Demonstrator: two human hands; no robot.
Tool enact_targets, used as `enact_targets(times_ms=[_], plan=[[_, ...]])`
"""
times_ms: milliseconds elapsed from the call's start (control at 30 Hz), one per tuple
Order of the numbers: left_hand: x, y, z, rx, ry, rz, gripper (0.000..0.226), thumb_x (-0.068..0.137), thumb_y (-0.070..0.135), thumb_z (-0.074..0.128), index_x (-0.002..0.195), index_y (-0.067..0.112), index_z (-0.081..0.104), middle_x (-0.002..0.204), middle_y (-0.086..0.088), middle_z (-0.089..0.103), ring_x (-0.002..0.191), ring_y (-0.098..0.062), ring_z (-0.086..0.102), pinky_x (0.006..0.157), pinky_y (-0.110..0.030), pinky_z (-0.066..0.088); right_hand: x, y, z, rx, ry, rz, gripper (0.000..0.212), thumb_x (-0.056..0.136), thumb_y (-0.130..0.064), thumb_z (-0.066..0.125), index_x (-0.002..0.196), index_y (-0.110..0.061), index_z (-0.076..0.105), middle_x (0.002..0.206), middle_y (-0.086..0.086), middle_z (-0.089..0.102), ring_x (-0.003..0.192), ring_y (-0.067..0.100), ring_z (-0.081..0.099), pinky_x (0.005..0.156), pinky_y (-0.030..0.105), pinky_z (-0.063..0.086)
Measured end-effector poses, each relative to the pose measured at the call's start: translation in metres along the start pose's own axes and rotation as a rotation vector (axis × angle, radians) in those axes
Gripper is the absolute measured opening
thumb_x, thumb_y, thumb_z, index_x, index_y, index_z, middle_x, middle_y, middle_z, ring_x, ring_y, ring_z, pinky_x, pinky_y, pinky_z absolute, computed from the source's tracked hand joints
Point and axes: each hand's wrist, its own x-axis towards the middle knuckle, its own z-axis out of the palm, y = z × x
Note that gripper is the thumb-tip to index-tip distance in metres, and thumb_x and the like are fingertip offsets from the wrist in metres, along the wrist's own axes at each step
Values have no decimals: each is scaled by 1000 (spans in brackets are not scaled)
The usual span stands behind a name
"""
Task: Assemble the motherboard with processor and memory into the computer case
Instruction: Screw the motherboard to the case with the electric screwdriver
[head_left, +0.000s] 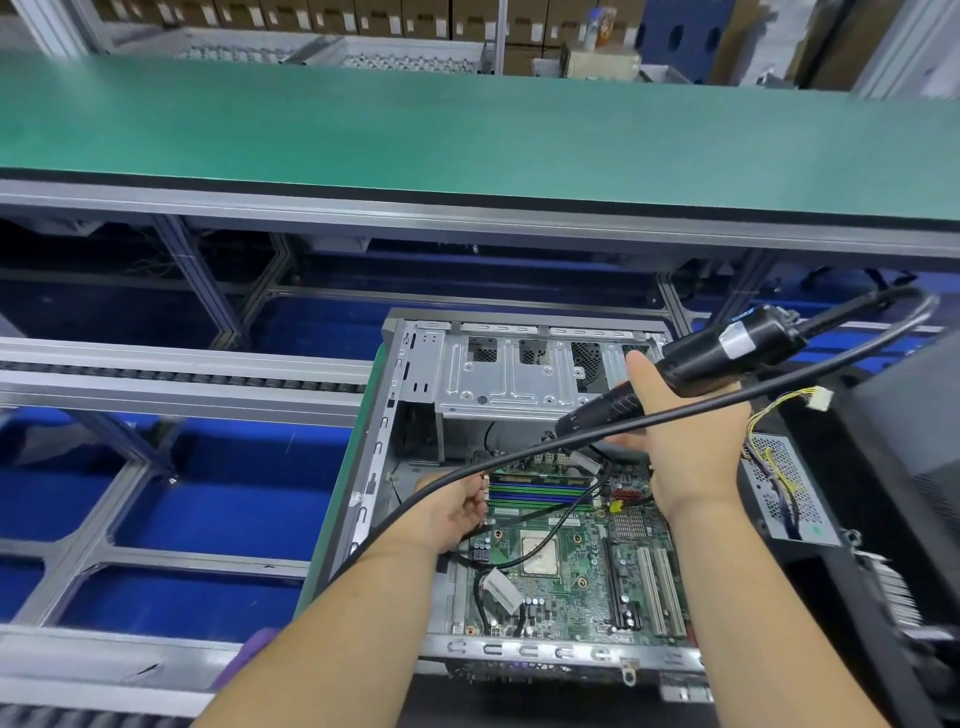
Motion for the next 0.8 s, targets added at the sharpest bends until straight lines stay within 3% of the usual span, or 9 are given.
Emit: enact_targets(times_ms=[300,400,467,567,667,800], plan=[[-3,1,3,-27,-8,-22,16,97,-8,51,88,1,62,74,-9,56,63,-14,50,57,-21,50,0,1,-1,-12,6,-3,34,84,-17,81,68,-44,70,70,-13,70,68,12,73,51,49,60],[-4,1,3,-36,-13,-14,17,96,-8,51,86,0,63,72,-9,56,63,-13,50,60,-23,49,1,2,-4,11,-19,9,23,85,-14,81,79,-34,70,73,-13,70,71,9,73,51,44,60],[-3,1,3,-26,-9,-7,16,97,-5,53,86,1,63,71,-8,56,62,-13,50,53,-20,51,4,3,-7,6,-25,31,19,84,-14,81,89,-20,64,74,-10,69,74,13,74,52,43,61],[-2,1,3,-15,-8,-4,17,99,-4,48,89,0,62,71,-9,54,62,-14,50,49,-20,52,9,3,-11,-33,-66,50,21,84,-9,80,82,-19,62,74,-5,68,80,30,74,60,53,62],[-2,2,7,-2,-14,27,17,100,-4,48,98,-4,65,73,-13,54,63,-18,51,57,-27,50,11,1,-14,-5,-85,74,21,84,-2,78,86,-16,64,82,5,71,76,29,75,51,47,60],[-5,5,9,-67,-24,7,13,100,-1,51,108,-5,60,77,-12,52,65,-19,49,62,-28,48,8,5,-14,19,-63,72,19,84,-2,78,87,-16,65,78,1,74,74,26,76,48,41,59]])
